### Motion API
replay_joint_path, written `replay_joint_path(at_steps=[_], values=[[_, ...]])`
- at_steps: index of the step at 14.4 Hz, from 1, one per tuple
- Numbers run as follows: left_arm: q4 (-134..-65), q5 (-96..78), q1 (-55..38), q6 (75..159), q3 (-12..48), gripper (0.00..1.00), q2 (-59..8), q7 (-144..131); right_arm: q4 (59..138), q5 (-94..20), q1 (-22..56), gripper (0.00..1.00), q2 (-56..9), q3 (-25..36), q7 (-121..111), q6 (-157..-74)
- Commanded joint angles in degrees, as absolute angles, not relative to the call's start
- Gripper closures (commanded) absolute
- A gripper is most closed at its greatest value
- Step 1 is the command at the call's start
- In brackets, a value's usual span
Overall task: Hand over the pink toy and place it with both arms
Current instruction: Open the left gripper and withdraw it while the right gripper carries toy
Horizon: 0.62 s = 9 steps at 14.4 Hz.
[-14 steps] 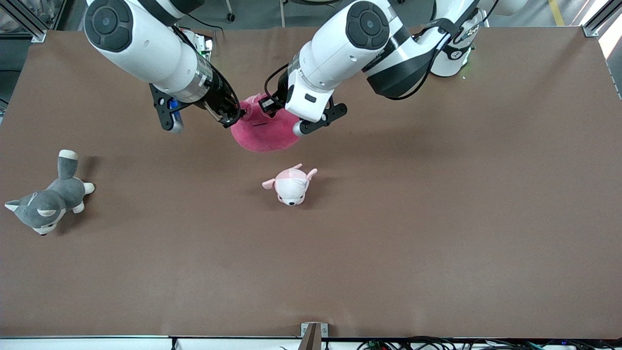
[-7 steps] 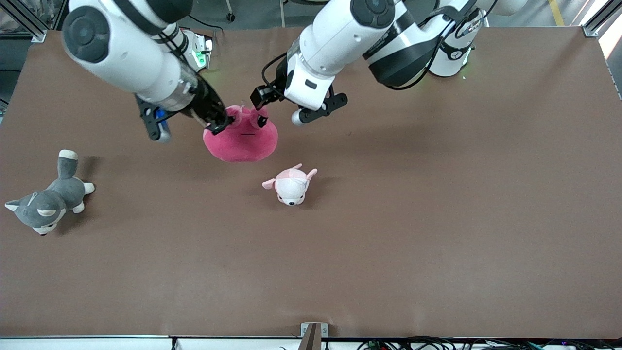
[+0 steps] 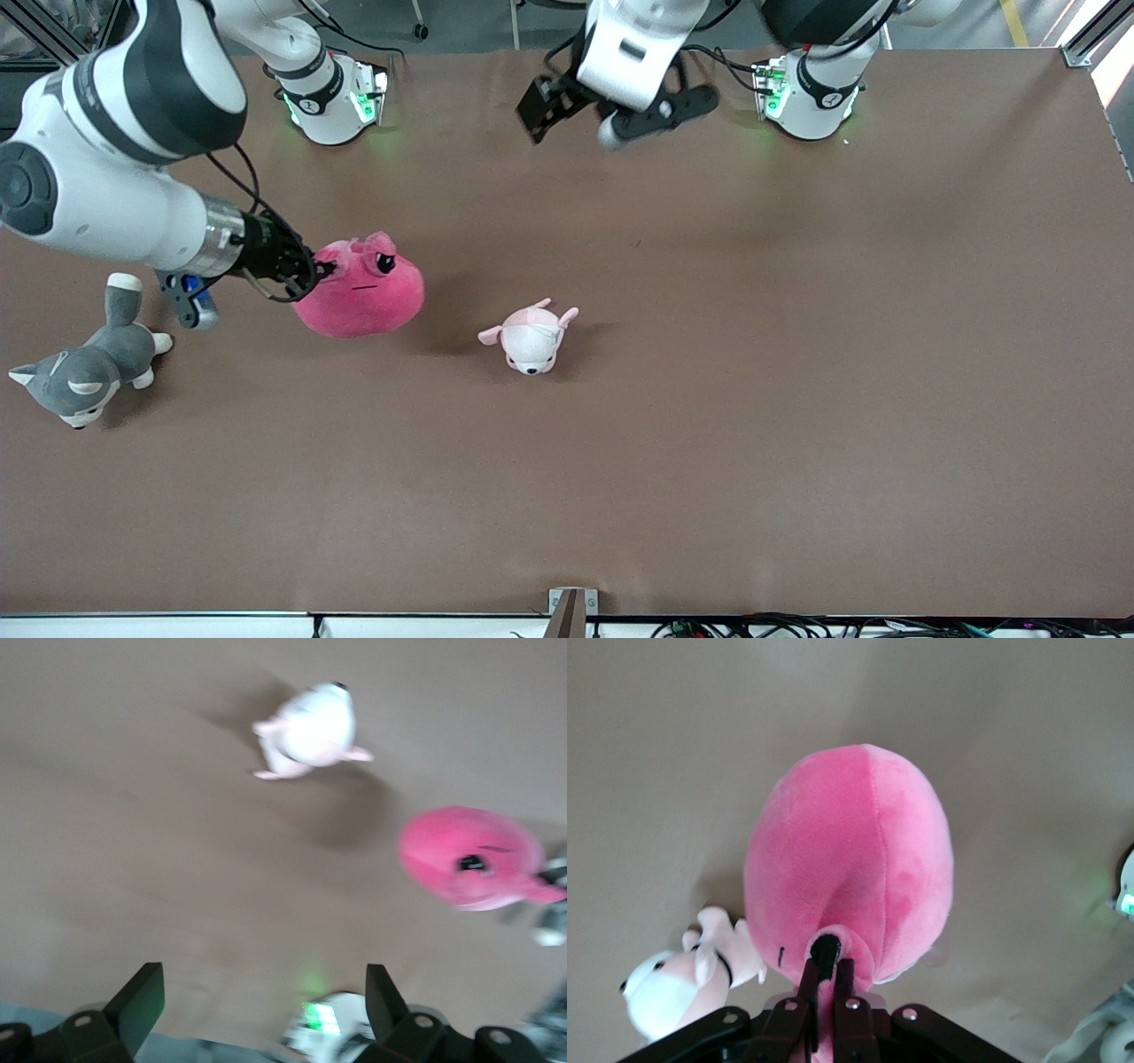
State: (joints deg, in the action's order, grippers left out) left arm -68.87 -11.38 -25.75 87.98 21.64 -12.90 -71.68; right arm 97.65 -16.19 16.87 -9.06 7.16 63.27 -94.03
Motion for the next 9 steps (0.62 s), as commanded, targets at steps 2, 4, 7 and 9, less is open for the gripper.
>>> replay_joint_path(at_steps=[2,4,7,9], values=[[-71.1,-9.9,-18.2,77.3,21.6,0.00,-4.9,-58.7,105.8,-15.3,13.3,1.00,-7.8,6.2,57.1,-100.4],[-71.4,-9.9,-13.1,72.5,21.6,0.00,-1.9,-49.6,109.2,-15.4,12.9,0.99,-8.6,6.2,57.0,-103.5],[-75.6,-9.9,-4.0,70.5,21.6,0.00,2.2,-31.9,109.7,-15.6,9.1,0.99,-12.3,6.1,56.9,-103.7],[-78.3,-9.8,0.9,70.5,21.5,0.00,3.2,-24.6,110.0,-15.8,8.6,0.98,-14.3,6.1,56.9,-103.9]])
